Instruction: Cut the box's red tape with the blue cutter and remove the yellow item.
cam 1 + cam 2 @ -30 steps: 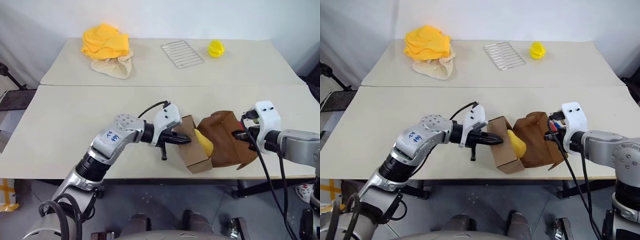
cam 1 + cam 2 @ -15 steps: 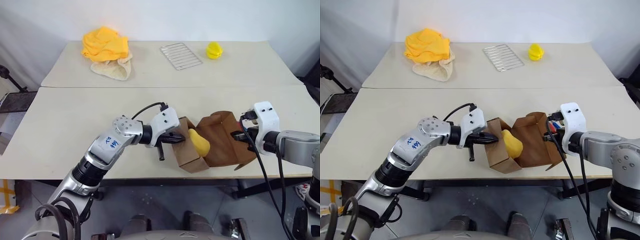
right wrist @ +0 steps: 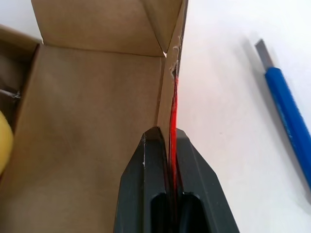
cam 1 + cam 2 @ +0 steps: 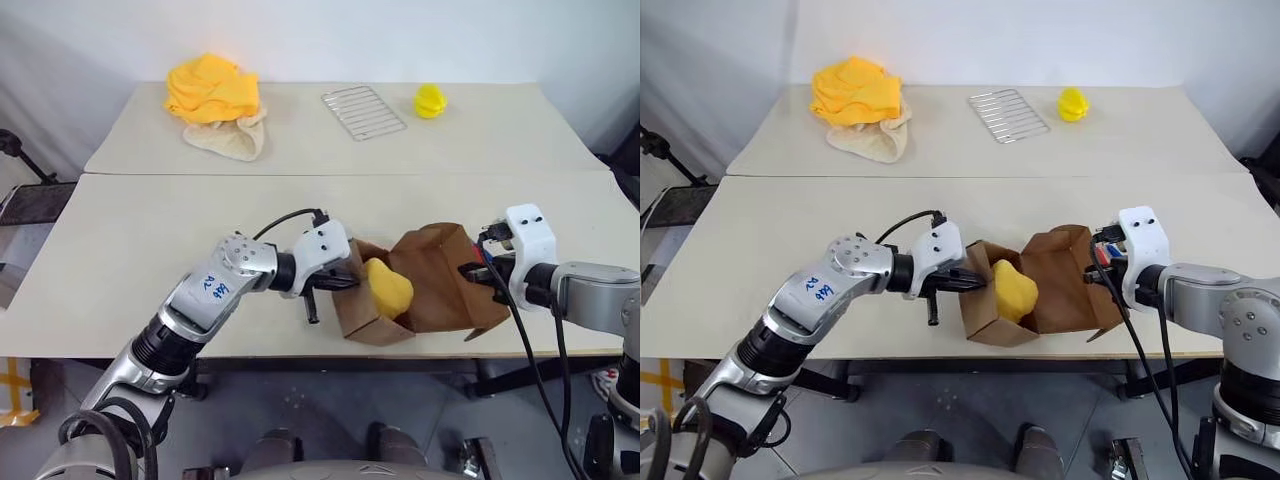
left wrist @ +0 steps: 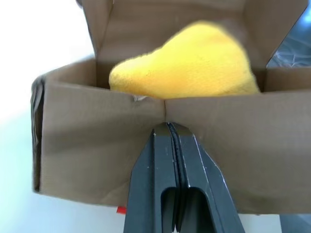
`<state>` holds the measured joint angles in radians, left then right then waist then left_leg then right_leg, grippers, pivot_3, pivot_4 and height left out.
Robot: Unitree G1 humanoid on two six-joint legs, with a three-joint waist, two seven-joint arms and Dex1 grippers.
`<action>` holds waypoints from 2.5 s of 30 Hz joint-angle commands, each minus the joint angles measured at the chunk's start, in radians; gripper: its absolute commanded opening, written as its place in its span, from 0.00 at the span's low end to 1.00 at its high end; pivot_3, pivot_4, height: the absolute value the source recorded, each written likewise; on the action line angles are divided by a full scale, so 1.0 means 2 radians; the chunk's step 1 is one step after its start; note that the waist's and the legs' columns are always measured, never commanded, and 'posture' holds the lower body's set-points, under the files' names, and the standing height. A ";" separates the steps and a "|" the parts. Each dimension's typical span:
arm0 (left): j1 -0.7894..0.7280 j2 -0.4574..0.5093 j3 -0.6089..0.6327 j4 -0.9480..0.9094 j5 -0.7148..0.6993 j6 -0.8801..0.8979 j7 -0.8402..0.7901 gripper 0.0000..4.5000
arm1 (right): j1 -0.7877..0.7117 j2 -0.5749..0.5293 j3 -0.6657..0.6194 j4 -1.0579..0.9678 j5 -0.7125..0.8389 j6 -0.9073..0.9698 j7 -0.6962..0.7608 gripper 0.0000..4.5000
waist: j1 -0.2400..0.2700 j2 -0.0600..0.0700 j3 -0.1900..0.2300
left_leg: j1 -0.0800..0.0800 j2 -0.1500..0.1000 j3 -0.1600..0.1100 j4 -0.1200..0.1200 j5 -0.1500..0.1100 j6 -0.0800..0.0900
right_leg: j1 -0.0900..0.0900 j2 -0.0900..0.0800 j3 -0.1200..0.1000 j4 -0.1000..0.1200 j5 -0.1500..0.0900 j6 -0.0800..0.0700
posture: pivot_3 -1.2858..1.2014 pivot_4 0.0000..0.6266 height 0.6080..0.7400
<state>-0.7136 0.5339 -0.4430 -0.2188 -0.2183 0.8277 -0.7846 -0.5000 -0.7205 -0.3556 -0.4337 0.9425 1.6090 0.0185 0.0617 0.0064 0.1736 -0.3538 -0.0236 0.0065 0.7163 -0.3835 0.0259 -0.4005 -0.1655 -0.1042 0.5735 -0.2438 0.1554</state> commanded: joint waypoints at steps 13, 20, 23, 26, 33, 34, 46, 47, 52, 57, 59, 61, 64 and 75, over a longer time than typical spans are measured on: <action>0.025 -0.064 -0.005 0.073 0.044 -0.005 0.031 0.00 | 0.019 0.023 0.000 -0.027 -0.011 0.003 -0.003 0.01 | -0.001 0.001 0.000 | -0.004 0.000 0.002 0.000 0.000 0.000 | -0.004 0.000 0.000 0.000 0.000 0.001 | 0.52 0.24 1.00; 0.022 -0.080 -0.006 0.106 0.058 -0.030 0.032 0.00 | 0.015 0.031 0.001 -0.030 -0.012 0.003 0.001 0.01 | -0.001 0.001 0.000 | -0.004 0.000 0.002 0.000 0.000 0.000 | -0.004 0.000 0.000 0.000 0.000 0.001 | 0.52 0.24 1.00; 0.021 -0.088 -0.015 0.124 0.068 -0.048 0.030 0.00 | 0.022 0.033 0.003 -0.033 -0.019 0.003 0.005 0.01 | -0.001 0.001 0.000 | -0.004 0.000 0.002 0.000 0.000 0.000 | -0.004 0.000 0.000 0.000 0.000 0.001 | 0.52 0.24 1.00; 0.019 -0.096 -0.017 0.135 0.074 -0.058 0.027 0.00 | 0.023 0.036 0.002 -0.032 -0.028 0.003 0.010 0.01 | 0.000 0.001 0.000 | -0.004 0.000 0.002 0.000 0.000 0.000 | -0.004 0.000 0.000 0.000 0.000 0.001 | 0.52 0.24 1.00; 0.022 -0.100 -0.018 0.144 0.086 -0.069 0.019 0.00 | 0.016 0.029 0.002 -0.041 -0.035 0.003 0.038 0.14 | 0.001 0.001 0.000 | -0.004 0.000 0.002 0.000 0.000 0.000 | -0.004 0.000 0.000 0.000 0.000 0.001 | 0.52 0.24 1.00; 0.023 -0.098 -0.018 0.145 0.088 -0.071 0.017 0.00 | 0.014 0.024 0.002 -0.045 -0.034 0.003 0.045 0.21 | 0.001 0.001 0.000 | -0.004 0.000 0.002 0.000 0.000 0.000 | -0.004 0.000 0.000 0.000 0.000 0.001 | 0.52 0.24 1.00; 0.026 -0.072 -0.004 0.181 0.102 -0.097 0.014 0.00 | -0.010 -0.055 0.013 -0.049 -0.062 -0.049 0.120 1.00 | -0.005 0.001 0.000 | -0.004 0.000 0.002 0.000 0.000 0.000 | -0.004 0.000 0.000 0.000 0.000 0.001 | 0.52 0.24 1.00; 0.027 -0.069 -0.001 0.184 0.102 -0.099 0.014 0.00 | -0.012 -0.062 0.014 -0.048 -0.066 -0.059 0.126 1.00 | -0.005 0.001 0.000 | -0.004 0.000 0.002 0.000 0.000 0.000 | -0.004 0.000 0.000 0.000 0.000 0.001 | 0.52 0.24 1.00; 0.029 -0.047 0.017 0.206 0.107 -0.109 0.019 0.00 | -0.013 -0.097 0.012 -0.038 -0.079 -0.099 0.162 1.00 | -0.009 0.001 0.000 | -0.003 0.000 0.002 0.000 0.000 0.000 | -0.004 0.000 0.000 0.000 0.000 0.001 | 0.52 0.24 1.00; 0.026 -0.014 0.038 0.238 0.114 -0.130 0.026 0.00 | 0.001 -0.129 0.003 -0.026 -0.088 -0.132 0.199 1.00 | -0.023 0.001 0.000 | -0.002 0.001 0.002 -0.001 0.000 0.000 | -0.004 0.000 0.001 0.000 0.000 0.001 | 0.52 0.24 1.00; 0.017 0.002 0.059 0.259 0.115 -0.146 0.036 0.00 | 0.026 -0.150 -0.005 -0.028 -0.092 -0.151 0.227 1.00 | -0.026 0.001 0.000 | -0.001 0.001 0.002 -0.001 0.000 0.000 | -0.004 0.000 0.001 0.001 0.000 0.001 | 0.52 0.24 1.00; 0.004 0.014 0.079 0.273 0.112 -0.156 0.043 0.00 | 0.053 -0.167 -0.013 -0.030 -0.096 -0.176 0.255 1.00 | -0.029 0.000 0.000 | -0.001 0.002 0.002 -0.002 0.000 0.000 | -0.004 0.001 0.001 0.001 0.000 0.001 | 0.52 0.24 1.00; -0.029 0.019 0.120 0.282 0.090 -0.158 0.055 0.00 | 0.090 -0.185 -0.023 -0.032 -0.107 -0.217 0.289 1.00 | -0.032 0.000 0.001 | -0.001 0.002 0.003 -0.002 0.000 0.000 | -0.005 0.001 0.001 0.001 0.000 0.001 | 0.52 0.24 1.00; -0.197 -0.057 0.185 0.295 -0.006 -0.123 -0.020 0.19 | 0.143 -0.168 -0.053 -0.064 -0.103 -0.254 0.298 1.00 | 0.001 -0.002 0.003 | -0.009 0.000 0.003 0.001 -0.001 -0.001 | -0.008 0.000 -0.003 -0.001 0.001 0.002 | 0.52 0.24 1.00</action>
<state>-1.0668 0.4417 -0.0761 0.4022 -0.1976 0.5845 -0.7912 -0.2209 -1.0576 -0.4170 -0.5285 0.7281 1.1115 0.6205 0.0636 0.0031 0.1790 -0.3723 -0.0237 0.0128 0.7177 -0.3848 0.0242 -0.4155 -0.1651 -0.1124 0.5700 -0.2414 0.1592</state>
